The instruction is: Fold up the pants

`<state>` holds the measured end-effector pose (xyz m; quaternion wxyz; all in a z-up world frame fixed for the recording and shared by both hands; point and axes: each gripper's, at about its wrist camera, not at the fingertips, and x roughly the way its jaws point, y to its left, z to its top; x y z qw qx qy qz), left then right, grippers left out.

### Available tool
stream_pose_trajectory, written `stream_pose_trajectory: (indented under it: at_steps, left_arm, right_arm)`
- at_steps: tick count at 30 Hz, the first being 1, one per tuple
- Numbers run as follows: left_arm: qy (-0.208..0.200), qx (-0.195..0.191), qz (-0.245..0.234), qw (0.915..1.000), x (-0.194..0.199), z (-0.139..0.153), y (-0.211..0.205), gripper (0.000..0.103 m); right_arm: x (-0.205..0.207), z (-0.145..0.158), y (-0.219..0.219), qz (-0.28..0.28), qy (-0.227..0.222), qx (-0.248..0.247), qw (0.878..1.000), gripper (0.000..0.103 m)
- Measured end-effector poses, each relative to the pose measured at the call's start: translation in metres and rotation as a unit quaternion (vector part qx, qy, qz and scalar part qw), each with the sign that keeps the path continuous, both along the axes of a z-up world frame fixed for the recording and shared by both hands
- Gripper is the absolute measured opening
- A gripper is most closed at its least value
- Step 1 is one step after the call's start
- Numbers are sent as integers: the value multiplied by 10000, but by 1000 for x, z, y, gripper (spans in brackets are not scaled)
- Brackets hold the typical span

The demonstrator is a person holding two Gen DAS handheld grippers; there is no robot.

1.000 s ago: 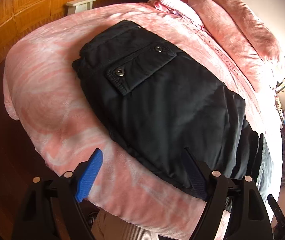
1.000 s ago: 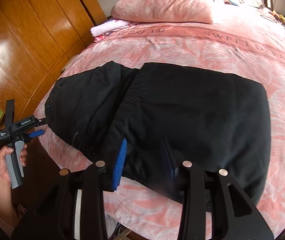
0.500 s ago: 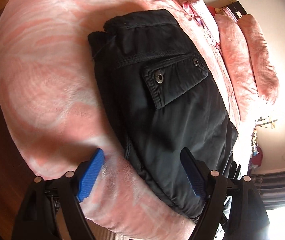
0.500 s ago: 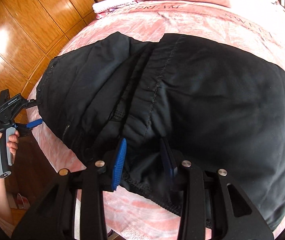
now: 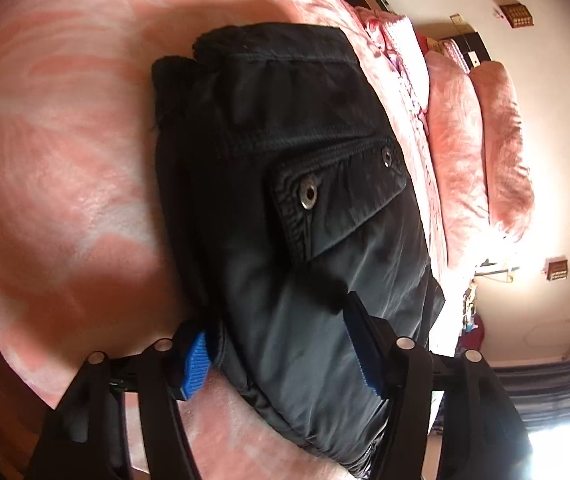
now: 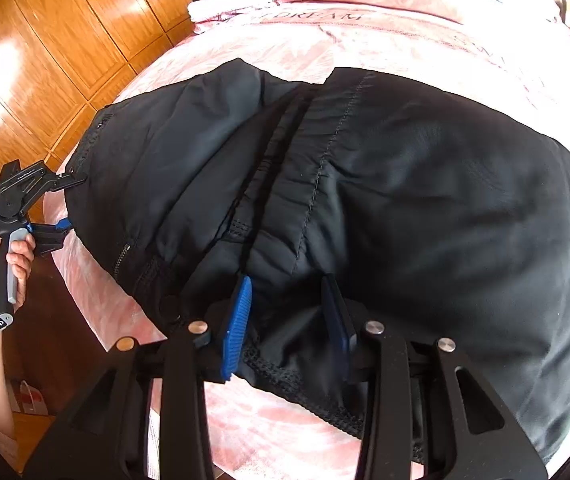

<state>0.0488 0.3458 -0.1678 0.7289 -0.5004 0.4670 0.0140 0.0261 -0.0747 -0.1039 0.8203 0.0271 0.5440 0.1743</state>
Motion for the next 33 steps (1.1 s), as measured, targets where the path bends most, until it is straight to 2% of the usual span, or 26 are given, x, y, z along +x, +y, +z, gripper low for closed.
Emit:
stream_pose_trajectory:
  at_steps: [4, 8, 11, 14, 17, 19, 26, 33]
  left_arm:
    - [2, 68, 95, 9999, 3, 1, 3, 44]
    - [-178, 402, 72, 9990, 5, 13, -5, 21]
    - [-344, 451, 106, 9983, 5, 21, -6, 14]
    - [-373, 331, 207, 9985, 5, 20, -4, 13]
    - [-201, -136, 491, 9985, 4, 4, 2, 13]
    - [-239, -258, 587, 9977, 2, -1, 3, 13]
    - [-462, -173, 629, 9968, -1, 6, -1, 12]
    - [-946, 332, 443, 9940, 0, 38, -14, 11]
  right_arm:
    - [0, -1, 1, 30, -8, -37, 10000, 37]
    - [0, -2, 1, 31, -8, -36, 10000, 38]
    - [0, -3, 1, 31, -19, -29, 10000, 38]
    - [0, -4, 1, 7, -15, 4, 10000, 38]
    - [0, -5, 0, -13, -4, 48, 10000, 38]
    - [0, -5, -2, -22, -1, 83, 10000, 38]
    - [0, -4, -5, -5, 17, 200, 9998, 38]
    - [-1, -5, -9, -6, -17, 275, 9996, 38]
